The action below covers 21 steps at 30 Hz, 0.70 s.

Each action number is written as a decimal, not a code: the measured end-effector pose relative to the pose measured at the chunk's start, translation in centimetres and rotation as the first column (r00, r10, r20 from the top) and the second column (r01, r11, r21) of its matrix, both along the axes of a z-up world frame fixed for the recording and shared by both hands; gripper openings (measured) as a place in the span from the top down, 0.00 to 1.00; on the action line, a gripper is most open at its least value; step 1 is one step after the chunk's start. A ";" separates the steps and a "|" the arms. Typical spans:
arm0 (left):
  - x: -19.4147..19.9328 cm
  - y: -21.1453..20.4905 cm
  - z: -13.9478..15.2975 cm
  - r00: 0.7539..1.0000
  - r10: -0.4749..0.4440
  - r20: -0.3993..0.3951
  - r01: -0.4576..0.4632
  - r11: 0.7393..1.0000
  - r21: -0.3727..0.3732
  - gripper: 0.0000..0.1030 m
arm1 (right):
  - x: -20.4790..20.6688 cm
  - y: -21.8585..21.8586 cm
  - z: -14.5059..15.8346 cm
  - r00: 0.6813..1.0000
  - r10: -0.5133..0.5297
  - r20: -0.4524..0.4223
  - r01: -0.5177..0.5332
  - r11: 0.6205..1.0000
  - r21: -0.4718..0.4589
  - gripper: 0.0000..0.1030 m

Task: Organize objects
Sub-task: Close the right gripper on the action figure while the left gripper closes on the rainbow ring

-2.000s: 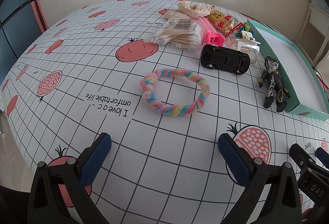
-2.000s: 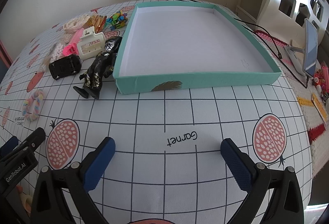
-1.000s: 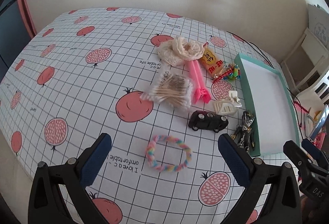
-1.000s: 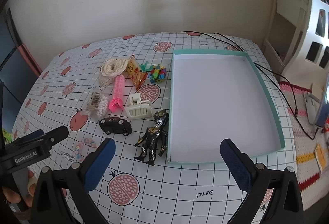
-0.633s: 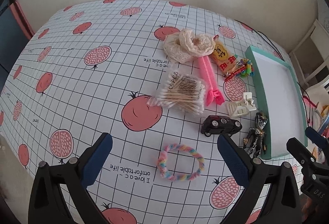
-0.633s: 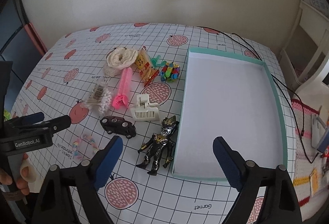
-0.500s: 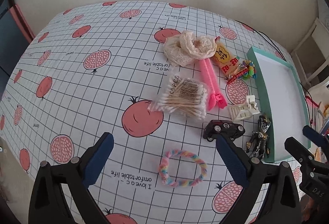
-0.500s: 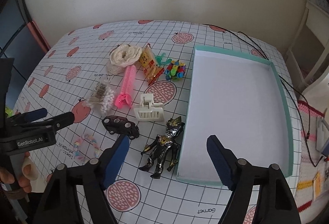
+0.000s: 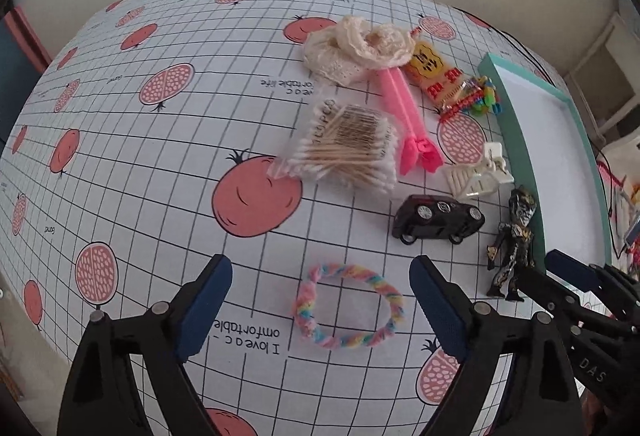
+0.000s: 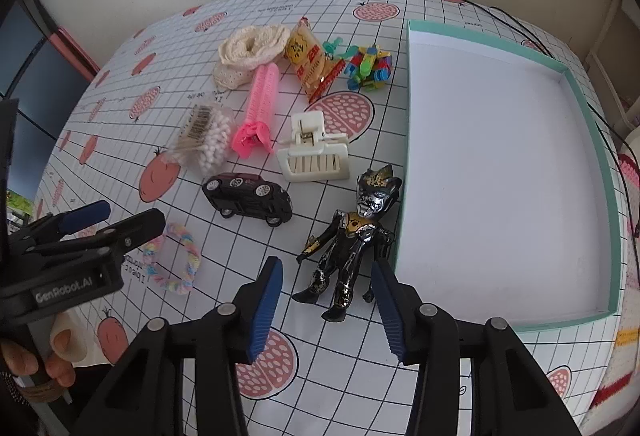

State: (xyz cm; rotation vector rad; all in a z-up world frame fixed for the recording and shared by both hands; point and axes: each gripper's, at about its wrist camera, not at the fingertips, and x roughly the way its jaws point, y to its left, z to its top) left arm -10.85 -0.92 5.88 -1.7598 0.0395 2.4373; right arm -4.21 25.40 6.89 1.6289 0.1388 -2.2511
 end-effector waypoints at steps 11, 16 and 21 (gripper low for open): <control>-0.2 0.4 -1.4 0.999 -0.010 0.048 0.011 0.999 -0.032 0.27 | -0.3 -1.1 -1.4 0.999 -0.014 0.044 0.012 0.999 0.045 0.58; -0.6 0.1 -2.3 0.997 0.010 0.080 -0.005 0.999 -0.054 0.33 | -0.5 -1.2 -2.2 0.998 -0.018 0.058 0.015 0.998 0.058 0.58; -0.8 0.4 -3.1 0.994 0.002 0.107 0.006 0.997 -0.075 0.41 | -0.9 -1.3 -2.6 0.997 -0.033 0.074 0.030 0.998 0.048 0.58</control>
